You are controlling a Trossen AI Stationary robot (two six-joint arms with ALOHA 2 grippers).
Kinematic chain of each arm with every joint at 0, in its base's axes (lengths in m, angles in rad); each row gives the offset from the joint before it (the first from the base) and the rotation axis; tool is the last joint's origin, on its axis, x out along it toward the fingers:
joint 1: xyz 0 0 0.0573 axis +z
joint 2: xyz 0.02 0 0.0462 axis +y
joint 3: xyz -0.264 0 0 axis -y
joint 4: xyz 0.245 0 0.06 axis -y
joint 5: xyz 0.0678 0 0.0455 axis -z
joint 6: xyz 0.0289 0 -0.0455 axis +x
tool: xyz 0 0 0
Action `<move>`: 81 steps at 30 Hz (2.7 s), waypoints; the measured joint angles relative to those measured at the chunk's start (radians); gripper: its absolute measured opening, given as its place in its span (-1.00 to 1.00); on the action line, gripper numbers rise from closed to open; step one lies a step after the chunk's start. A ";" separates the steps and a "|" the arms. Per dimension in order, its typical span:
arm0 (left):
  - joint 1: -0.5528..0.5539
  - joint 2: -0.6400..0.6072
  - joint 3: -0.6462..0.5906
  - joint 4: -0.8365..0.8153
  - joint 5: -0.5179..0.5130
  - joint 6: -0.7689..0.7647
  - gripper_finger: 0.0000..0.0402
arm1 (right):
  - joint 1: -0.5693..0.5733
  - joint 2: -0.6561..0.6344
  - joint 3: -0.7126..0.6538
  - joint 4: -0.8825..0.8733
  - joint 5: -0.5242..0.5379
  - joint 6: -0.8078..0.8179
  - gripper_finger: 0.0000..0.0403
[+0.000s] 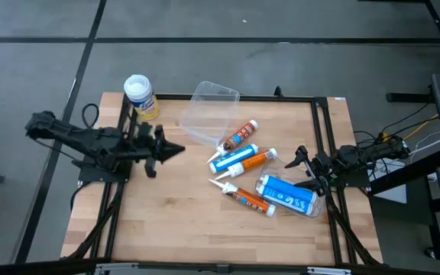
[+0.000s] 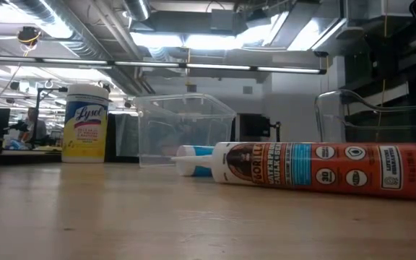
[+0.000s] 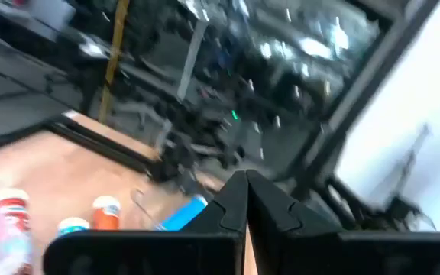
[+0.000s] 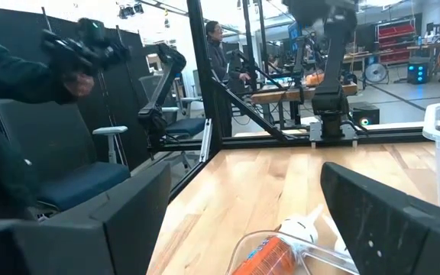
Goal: Pick & place silicon tubes, Sealant and Lysol wipes
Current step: Put the blue sealant into the transparent bin
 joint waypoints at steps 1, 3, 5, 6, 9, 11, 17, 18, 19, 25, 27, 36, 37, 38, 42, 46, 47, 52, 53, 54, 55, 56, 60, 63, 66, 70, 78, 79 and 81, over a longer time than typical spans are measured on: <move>0.023 -0.035 -0.057 0.052 0.000 -0.003 -0.99 | 0.000 0.000 0.000 0.000 0.000 0.000 0.67; 0.068 -0.109 -0.160 0.132 0.016 0.002 -0.99 | 0.000 0.000 0.000 0.007 0.000 0.003 0.67; 0.108 -0.187 -0.252 0.170 0.060 -0.006 -0.99 | 0.000 0.000 0.000 0.030 0.000 0.025 0.67; 0.125 -0.226 -0.291 0.179 0.081 -0.020 -0.99 | 0.000 0.000 0.000 0.043 0.001 0.039 0.67; 0.162 -0.339 -0.398 0.185 0.118 -0.046 -0.99 | 0.000 0.000 0.000 0.093 0.009 0.098 0.67; 0.178 -0.410 -0.462 0.185 0.120 -0.034 -0.99 | 0.000 0.000 0.000 0.134 0.043 0.146 0.67; 0.223 -0.601 -0.609 0.190 0.123 -0.006 -0.99 | 0.000 0.000 0.000 0.230 0.227 0.261 0.67; 0.228 -0.625 -0.625 0.189 0.135 -0.005 -0.99 | 0.000 0.000 0.000 0.235 0.244 0.266 0.67; 0.233 -0.649 -0.643 0.189 0.149 -0.004 -0.99 | 0.000 0.000 0.000 0.243 0.251 0.273 0.67; 0.246 -0.767 -0.728 0.156 0.172 0.014 -0.99 | 0.000 0.019 0.048 0.247 0.260 0.284 0.67; 0.246 -0.798 -0.727 0.097 0.171 0.029 -0.99 | 0.000 0.049 0.086 0.241 0.284 0.274 0.67; 0.246 -0.801 -0.728 -0.090 0.174 0.067 -0.99 | 0.000 0.277 0.261 0.166 0.341 0.231 0.67; 0.246 -0.801 -0.728 -0.102 0.176 0.079 -0.99 | 0.000 0.303 0.277 0.160 0.341 0.228 0.67; 0.246 -0.799 -0.728 -0.102 0.178 0.096 -0.98 | 0.000 0.330 0.296 0.159 0.343 0.217 0.67; 0.246 -0.801 -0.728 -0.102 0.198 0.151 -0.98 | 0.000 0.424 0.367 0.148 0.353 0.165 0.67; 0.246 -0.801 -0.728 -0.119 0.296 0.141 -0.99 | 0.000 0.505 0.441 0.102 0.363 0.156 0.67; 0.246 -0.801 -0.728 -0.121 0.304 0.123 -0.98 | 0.000 0.525 0.461 0.072 0.374 0.165 0.67; 0.246 -0.795 -0.728 -0.125 0.311 0.135 -0.96 | -0.024 0.648 0.573 -0.219 0.404 0.322 0.67; 0.246 -0.795 -0.728 -0.124 0.311 0.148 -0.97 | -0.034 0.678 0.592 -0.265 0.392 0.342 0.67; 0.246 -0.795 -0.728 -0.125 0.311 0.159 -0.97 | -0.048 0.705 0.607 -0.298 0.375 0.355 0.67; 0.246 -0.795 -0.728 -0.124 0.311 0.167 -0.97 | -0.065 0.734 0.621 -0.313 0.357 0.363 0.67; 0.246 -0.795 -0.728 -0.124 0.309 0.170 -0.98 | -0.084 0.761 0.637 -0.317 0.329 0.364 0.67; 0.246 -0.794 -0.728 -0.123 0.303 0.160 -0.98 | -0.187 0.862 0.696 -0.353 0.161 0.376 0.67; 0.246 -0.794 -0.728 -0.123 0.303 0.163 -0.96 | -0.276 0.932 0.725 -0.355 0.001 0.402 0.67; 0.246 -0.794 -0.728 -0.123 0.303 0.161 -0.96 | -0.348 0.999 0.754 -0.352 -0.163 0.365 0.67; 0.246 -0.794 -0.728 -0.123 0.303 0.161 -0.98 | -0.390 1.056 0.778 -0.287 -0.243 0.324 0.67; 0.246 -0.794 -0.728 -0.123 0.302 0.161 -0.96 | -0.393 1.125 0.779 -0.238 -0.246 0.341 0.67; 0.246 -0.794 -0.728 -0.123 0.302 0.161 -0.96 | -0.393 1.136 0.778 -0.232 -0.246 0.341 0.67; 0.246 -0.794 -0.728 -0.123 0.302 0.161 -0.97 | -0.393 1.156 0.778 -0.223 -0.249 0.339 0.67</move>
